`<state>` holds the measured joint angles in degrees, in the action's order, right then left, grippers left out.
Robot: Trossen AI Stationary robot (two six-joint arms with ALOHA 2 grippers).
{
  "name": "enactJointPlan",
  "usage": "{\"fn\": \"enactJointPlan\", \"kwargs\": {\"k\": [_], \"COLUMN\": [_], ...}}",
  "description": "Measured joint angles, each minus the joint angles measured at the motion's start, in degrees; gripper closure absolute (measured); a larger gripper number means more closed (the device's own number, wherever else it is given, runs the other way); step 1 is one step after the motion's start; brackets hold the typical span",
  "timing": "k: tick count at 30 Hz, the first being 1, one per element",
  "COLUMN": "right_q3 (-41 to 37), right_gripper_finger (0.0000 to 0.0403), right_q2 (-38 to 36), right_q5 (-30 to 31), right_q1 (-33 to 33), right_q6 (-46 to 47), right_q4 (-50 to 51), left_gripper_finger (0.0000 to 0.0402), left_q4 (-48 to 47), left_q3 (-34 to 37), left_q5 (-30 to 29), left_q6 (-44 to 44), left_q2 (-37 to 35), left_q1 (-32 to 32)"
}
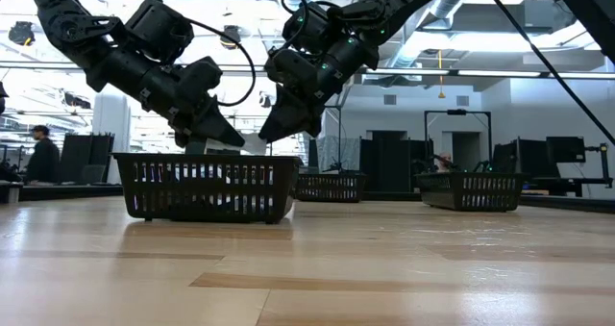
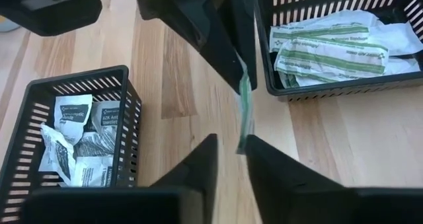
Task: Pick & Place First Aid Supplies
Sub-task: Put the green bandage into the left black bin, then return to Home Position
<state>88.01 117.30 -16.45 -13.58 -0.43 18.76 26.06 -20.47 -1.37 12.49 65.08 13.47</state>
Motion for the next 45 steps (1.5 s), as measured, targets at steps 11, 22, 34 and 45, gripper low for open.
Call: {"fn": "enactJointPlan", "kwargs": {"k": [11,22,34,45], "right_q3": [0.0,0.0,0.0,0.0], "right_gripper_finger": [0.0181,0.0132,0.0132,0.0132], "right_q2": [0.0,0.0,0.0,-0.2], "right_q5": [0.0,0.0,0.0,-0.1], "right_q1": [0.0,-1.0,-2.0,-2.1], "right_q6": [0.2,2.4,2.7,7.1], "right_q4": [1.0,2.8,3.1,7.1], "left_gripper_finger": [0.0393,0.0354,0.0256,0.0254], "left_q4": [0.0,-0.1,-0.1,0.1], "left_q3": [0.0,0.0,0.0,0.0], "left_q5": [-14.4,-28.9,-28.7,-11.2], "left_q6": [0.4,0.4,0.5,-5.1], "left_q2": [0.0,0.0,0.0,-13.3], "left_q1": [0.0,1.4,7.5,4.0]}}
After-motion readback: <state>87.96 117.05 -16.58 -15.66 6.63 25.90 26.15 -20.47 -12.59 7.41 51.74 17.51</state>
